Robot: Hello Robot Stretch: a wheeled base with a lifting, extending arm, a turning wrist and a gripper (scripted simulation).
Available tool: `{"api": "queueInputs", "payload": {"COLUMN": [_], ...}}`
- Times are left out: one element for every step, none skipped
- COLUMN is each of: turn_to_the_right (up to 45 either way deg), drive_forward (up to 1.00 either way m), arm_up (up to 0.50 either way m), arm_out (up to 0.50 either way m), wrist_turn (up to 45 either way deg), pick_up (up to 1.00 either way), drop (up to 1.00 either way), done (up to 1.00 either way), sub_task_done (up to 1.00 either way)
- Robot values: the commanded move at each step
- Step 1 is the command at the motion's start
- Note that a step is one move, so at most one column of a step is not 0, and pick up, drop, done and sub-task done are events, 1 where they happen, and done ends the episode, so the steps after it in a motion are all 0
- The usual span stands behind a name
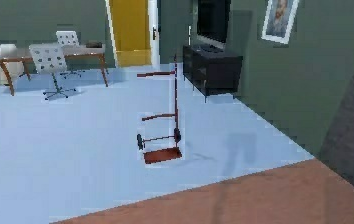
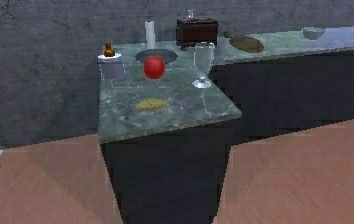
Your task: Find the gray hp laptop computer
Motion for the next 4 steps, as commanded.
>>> {"api": "queueInputs", "payload": {"turn_to_the_right": [9.0, 0.0, 6.0, 0.0], "drive_forward": [0.0, 0.35, 0.0, 0.5], "arm_up": [0.0, 0.0, 0.0, 0.0], "arm_out": [0.0, 0.0, 0.0, 0.0], "wrist_turn": [0.0, 0.0, 0.0, 0.0], "pick_up": [0.0, 0.0, 0.0, 0.0], "drop": [0.0, 0.0, 0.0, 0.0], "done": [0.0, 0.0, 0.0, 0.0], "sub_task_done": [0.0, 0.0, 0.0, 0.0]}}
